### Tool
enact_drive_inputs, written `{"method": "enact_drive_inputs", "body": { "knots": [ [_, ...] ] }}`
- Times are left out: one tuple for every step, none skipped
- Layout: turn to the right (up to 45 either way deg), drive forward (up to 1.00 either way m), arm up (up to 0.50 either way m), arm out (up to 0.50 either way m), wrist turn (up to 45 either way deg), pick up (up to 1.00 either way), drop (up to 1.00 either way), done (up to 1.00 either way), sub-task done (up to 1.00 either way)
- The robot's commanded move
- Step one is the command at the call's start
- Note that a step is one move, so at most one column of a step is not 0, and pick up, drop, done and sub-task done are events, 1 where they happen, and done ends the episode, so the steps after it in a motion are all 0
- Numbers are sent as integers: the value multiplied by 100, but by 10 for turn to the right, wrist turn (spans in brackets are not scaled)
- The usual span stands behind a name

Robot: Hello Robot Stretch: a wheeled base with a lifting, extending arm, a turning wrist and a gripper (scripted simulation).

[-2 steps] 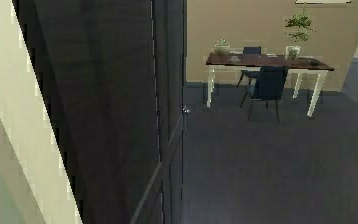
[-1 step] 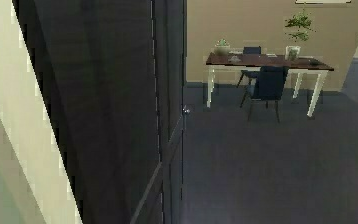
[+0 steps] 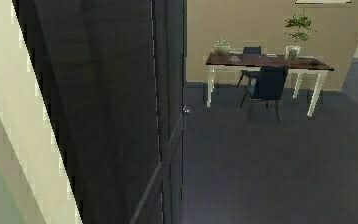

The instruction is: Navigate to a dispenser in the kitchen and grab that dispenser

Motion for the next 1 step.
{"method": "enact_drive_inputs", "body": {
  "knots": [
    [450, 0, 0, 0, 0, 0, 0, 0, 0]
  ]
}}
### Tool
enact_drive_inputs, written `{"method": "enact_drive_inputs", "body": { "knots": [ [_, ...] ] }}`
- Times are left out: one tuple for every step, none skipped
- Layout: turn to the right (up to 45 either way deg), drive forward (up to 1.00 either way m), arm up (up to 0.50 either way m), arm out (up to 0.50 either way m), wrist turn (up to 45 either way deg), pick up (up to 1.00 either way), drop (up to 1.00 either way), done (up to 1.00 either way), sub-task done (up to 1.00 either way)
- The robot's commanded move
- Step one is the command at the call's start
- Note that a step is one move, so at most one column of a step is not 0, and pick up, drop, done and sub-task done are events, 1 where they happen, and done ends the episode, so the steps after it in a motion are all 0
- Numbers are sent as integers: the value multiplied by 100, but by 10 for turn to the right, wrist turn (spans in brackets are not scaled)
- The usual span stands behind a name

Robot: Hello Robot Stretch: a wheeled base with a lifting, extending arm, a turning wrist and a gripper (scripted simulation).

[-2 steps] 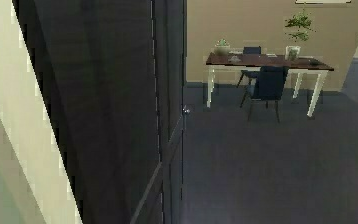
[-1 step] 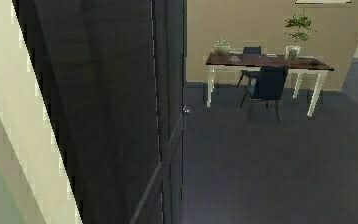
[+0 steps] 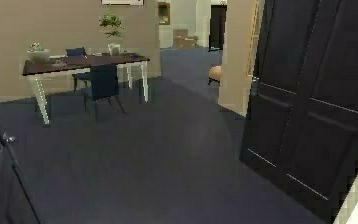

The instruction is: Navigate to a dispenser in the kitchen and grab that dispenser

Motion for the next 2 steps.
{"method": "enact_drive_inputs", "body": {
  "knots": [
    [450, 0, 0, 0, 0, 0, 0, 0, 0],
    [450, 0, 0, 0, 0, 0, 0, 0, 0]
  ]
}}
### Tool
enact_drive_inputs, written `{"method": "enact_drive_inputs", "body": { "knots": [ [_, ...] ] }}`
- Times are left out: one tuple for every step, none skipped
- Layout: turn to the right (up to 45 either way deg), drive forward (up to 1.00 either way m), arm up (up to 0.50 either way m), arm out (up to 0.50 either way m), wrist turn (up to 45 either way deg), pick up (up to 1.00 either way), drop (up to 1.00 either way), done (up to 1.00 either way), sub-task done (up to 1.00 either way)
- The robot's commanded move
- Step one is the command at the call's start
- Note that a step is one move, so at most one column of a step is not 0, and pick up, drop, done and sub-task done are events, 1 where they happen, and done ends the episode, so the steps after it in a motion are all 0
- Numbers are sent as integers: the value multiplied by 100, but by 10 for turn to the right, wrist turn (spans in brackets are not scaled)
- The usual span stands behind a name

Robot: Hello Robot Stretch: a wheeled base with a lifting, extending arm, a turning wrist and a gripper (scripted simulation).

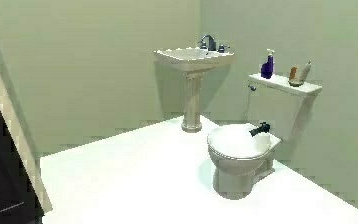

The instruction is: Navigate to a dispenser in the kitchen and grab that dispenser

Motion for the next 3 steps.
{"method": "enact_drive_inputs", "body": {
  "knots": [
    [120, 0, 0, 0, 0, 0, 0, 0, 0],
    [0, 15, 0, 0, 0, 0, 0, 0, 0],
    [-450, 0, 0, 0, 0, 0, 0, 0, 0]
  ]
}}
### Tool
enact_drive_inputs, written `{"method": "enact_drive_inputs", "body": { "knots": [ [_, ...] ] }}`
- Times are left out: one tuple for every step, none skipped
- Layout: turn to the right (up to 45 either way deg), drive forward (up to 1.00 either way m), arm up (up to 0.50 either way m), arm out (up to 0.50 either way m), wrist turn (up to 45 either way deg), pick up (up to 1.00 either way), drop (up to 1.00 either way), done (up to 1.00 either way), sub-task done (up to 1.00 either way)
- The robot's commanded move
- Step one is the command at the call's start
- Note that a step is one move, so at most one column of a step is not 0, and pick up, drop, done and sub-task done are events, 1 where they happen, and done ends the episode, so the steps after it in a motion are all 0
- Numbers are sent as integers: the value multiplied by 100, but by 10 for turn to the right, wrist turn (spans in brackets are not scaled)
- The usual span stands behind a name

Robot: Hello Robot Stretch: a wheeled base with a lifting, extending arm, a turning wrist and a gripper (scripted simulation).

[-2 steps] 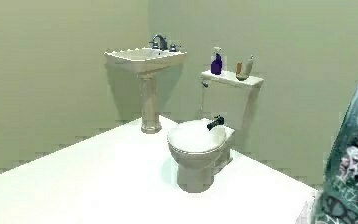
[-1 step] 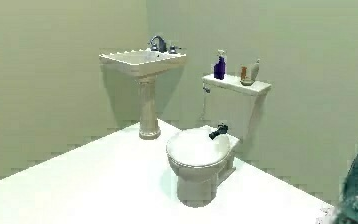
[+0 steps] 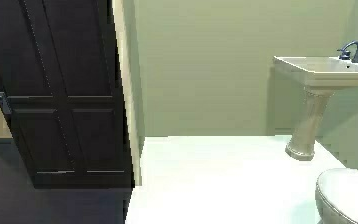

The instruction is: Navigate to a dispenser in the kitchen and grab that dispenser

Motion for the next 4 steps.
{"method": "enact_drive_inputs", "body": {
  "knots": [
    [-240, 0, 0, 0, 0, 0, 0, 0, 0],
    [0, 10, 0, 0, 0, 0, 0, 0, 0],
    [-360, 0, 0, 0, 0, 0, 0, 0, 0],
    [0, 100, 0, 0, 0, 0, 0, 0, 0]
  ]
}}
